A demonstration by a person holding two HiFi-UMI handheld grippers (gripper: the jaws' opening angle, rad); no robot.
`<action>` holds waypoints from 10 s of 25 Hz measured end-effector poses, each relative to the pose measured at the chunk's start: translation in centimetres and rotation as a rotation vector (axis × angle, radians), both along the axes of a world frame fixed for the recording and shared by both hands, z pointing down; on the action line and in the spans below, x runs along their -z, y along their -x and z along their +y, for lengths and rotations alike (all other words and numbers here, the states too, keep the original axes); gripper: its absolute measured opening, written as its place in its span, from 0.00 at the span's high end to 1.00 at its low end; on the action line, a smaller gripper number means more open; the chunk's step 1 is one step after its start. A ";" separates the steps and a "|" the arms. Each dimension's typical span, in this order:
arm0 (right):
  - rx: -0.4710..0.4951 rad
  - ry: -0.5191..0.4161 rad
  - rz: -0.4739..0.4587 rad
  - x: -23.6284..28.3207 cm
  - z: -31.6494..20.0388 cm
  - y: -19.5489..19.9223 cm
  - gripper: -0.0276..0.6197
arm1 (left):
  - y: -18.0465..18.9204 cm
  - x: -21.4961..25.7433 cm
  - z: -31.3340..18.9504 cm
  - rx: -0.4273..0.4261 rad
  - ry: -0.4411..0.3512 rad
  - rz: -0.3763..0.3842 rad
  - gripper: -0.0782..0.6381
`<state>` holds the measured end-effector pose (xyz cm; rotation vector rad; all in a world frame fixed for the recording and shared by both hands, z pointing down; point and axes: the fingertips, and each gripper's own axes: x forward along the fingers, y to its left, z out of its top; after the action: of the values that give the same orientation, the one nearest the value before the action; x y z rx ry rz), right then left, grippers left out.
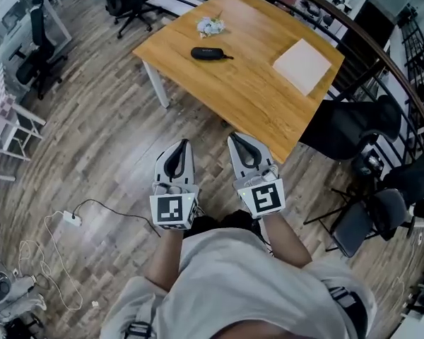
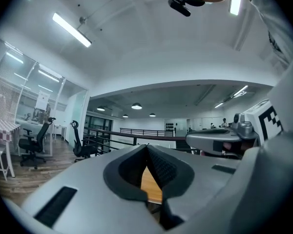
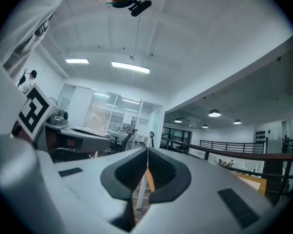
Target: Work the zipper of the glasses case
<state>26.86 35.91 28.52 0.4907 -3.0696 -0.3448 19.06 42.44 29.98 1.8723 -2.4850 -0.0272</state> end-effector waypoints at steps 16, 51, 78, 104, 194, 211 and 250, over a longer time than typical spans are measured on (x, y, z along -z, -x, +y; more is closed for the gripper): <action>-0.018 0.080 0.107 -4.8 -11.9 12.3 0.92 | 13.7 -5.8 -11.2 -0.033 0.112 0.084 0.86; 0.148 -0.295 0.994 -28.2 -36.6 33.1 0.64 | 33.8 -25.7 -35.9 -0.106 0.513 0.279 0.86; 0.226 -0.468 1.255 -35.4 -43.2 37.2 0.47 | 37.5 -29.5 -40.1 -0.238 0.590 0.365 0.86; 0.089 0.339 0.787 -24.9 -43.7 36.7 0.50 | 36.2 -18.7 -48.4 -0.829 0.537 -0.185 0.86; 0.159 0.855 0.209 -23.1 -42.7 27.7 0.91 | 28.2 -22.1 -45.6 -1.325 0.533 -0.645 0.50; 0.361 0.961 0.208 -23.1 -40.9 28.1 0.73 | 27.6 -20.0 -45.0 -1.369 0.475 -0.649 0.50; -0.059 0.345 0.556 -23.4 -42.6 26.6 0.90 | 27.0 -25.0 -46.3 -1.220 0.688 -0.526 0.50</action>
<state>0.29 -6.71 51.93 0.3860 -2.4928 0.0516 -7.93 -3.83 54.96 2.7459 -0.8040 1.2328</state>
